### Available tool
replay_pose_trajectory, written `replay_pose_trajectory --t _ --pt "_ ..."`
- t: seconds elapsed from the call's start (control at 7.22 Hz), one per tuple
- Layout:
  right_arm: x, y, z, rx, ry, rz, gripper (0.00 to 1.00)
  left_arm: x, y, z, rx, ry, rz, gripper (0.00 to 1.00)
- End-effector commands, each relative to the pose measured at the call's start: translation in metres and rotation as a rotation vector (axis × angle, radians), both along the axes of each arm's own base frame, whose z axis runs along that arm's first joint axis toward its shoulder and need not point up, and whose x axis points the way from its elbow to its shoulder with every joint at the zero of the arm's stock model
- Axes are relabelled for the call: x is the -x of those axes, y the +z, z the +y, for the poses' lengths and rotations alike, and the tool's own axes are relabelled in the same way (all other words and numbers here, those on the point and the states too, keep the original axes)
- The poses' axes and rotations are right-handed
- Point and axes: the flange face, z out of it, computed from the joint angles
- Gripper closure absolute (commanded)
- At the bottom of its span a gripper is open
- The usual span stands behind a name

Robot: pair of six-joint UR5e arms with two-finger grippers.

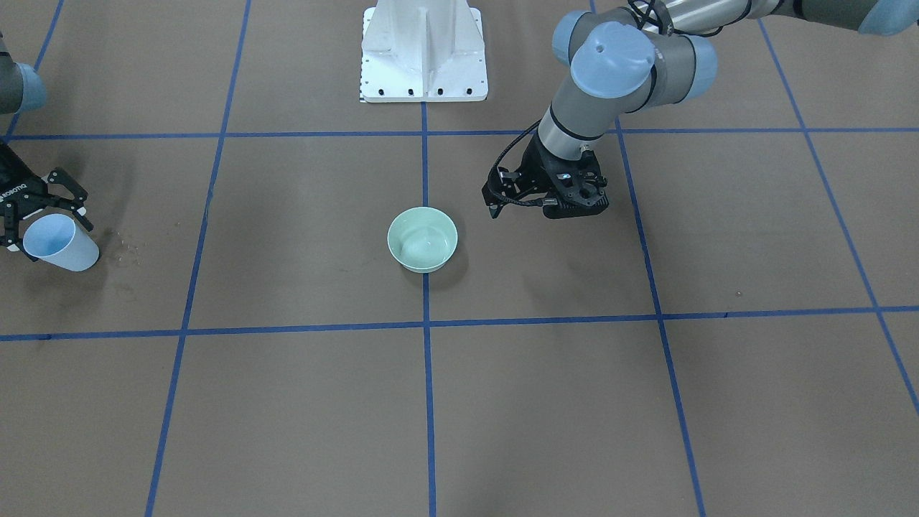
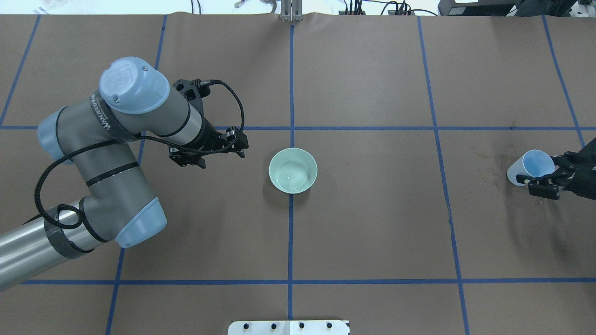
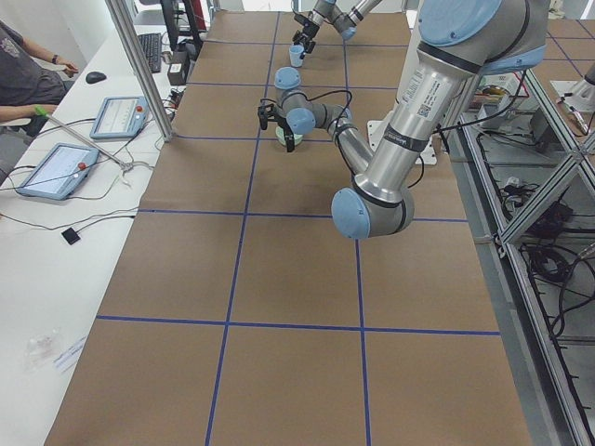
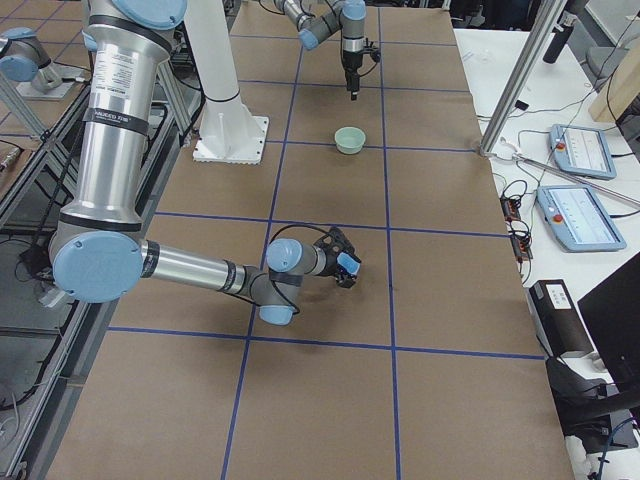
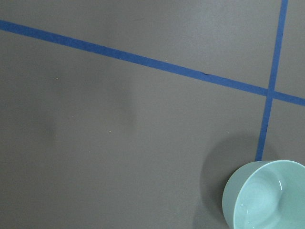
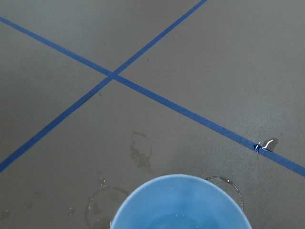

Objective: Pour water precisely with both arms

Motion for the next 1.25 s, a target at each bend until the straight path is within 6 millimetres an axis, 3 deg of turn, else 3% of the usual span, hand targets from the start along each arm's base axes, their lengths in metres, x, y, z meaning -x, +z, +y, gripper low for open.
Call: replay_pose_trajectory --t 0.0,0.42,0.55,0.69,0.83,0.97,1.11 --pt "-0.001 0.005 0.001 0.006 -0.001 0.008 0.09 0.001 -0.003 0.001 -0.002 0.0 0.005 0.0" --pt "-0.001 0.006 0.002 0.009 -0.001 0.009 0.38 0.003 -0.006 0.002 -0.003 -0.002 0.01 0.0" --pt "0.0 0.002 0.0 0.004 0.001 0.005 0.51 0.006 -0.011 0.004 -0.009 -0.002 0.019 0.0" --pt "0.008 -0.009 -0.008 -0.007 -0.002 -0.005 0.56 0.007 -0.013 0.005 -0.01 -0.001 0.022 0.0" --pt "0.026 -0.033 -0.03 0.005 0.001 -0.002 0.58 0.009 -0.015 0.006 -0.013 -0.002 0.025 0.0" --pt "0.044 -0.077 -0.05 0.031 0.001 0.021 0.59 0.016 -0.015 0.0 -0.014 -0.016 0.026 0.0" --pt "0.06 -0.141 -0.069 0.074 0.006 0.06 0.59 0.018 -0.014 -0.004 -0.015 -0.02 0.023 0.0"
